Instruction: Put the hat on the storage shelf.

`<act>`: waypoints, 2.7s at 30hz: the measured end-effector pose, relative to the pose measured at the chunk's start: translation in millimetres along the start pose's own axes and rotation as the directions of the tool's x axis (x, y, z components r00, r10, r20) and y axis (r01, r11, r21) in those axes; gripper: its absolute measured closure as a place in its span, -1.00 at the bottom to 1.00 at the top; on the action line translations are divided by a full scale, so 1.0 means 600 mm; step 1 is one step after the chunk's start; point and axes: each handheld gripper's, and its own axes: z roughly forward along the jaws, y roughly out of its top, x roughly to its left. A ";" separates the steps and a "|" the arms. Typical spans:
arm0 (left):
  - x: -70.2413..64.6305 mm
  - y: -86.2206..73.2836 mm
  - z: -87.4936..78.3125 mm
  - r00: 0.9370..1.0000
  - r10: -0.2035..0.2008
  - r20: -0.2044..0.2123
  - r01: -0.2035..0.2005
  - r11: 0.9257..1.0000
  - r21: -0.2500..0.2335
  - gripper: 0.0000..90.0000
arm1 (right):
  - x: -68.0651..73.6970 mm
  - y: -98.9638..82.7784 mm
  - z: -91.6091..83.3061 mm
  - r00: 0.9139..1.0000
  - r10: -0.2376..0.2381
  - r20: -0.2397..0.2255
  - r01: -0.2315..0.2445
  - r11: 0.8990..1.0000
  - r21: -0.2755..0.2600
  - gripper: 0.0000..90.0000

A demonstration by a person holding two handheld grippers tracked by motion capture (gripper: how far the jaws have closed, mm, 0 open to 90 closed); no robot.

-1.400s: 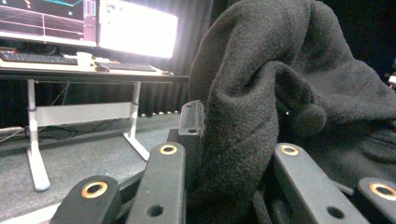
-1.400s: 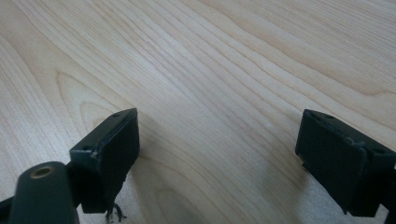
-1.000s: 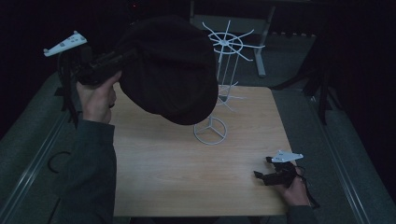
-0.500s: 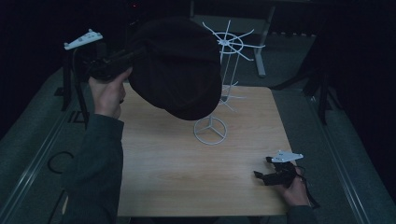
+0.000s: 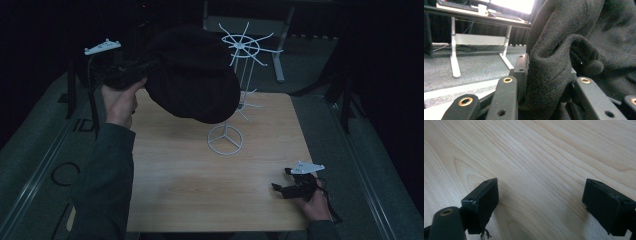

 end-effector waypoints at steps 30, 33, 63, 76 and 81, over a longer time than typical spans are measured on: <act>0.026 -0.018 0.015 0.990 -0.064 -0.125 0.072 0.996 0.060 -0.18 | 0.000 0.000 0.000 1.000 0.001 0.001 -0.001 1.000 -0.001 -0.70; 0.026 -0.018 0.016 0.989 -0.065 -0.133 0.073 0.996 0.057 -0.25 | 0.000 0.000 0.000 1.000 0.000 0.001 0.000 1.000 -0.001 -0.70; 0.021 -0.013 -0.008 0.986 -0.039 -0.161 0.046 0.998 0.038 -0.51 | 0.000 0.000 0.000 1.000 0.001 0.001 -0.001 1.000 -0.001 -0.70; 0.002 -0.011 -0.023 0.984 0.002 -0.180 0.009 0.998 0.061 -0.45 | 0.000 0.000 0.000 1.000 0.001 0.001 -0.001 1.000 0.000 -0.70; -0.010 -0.014 -0.026 0.980 0.042 -0.196 -0.024 0.996 0.091 -0.43 | 0.000 0.000 0.000 1.000 0.000 0.001 0.000 1.000 0.000 -0.70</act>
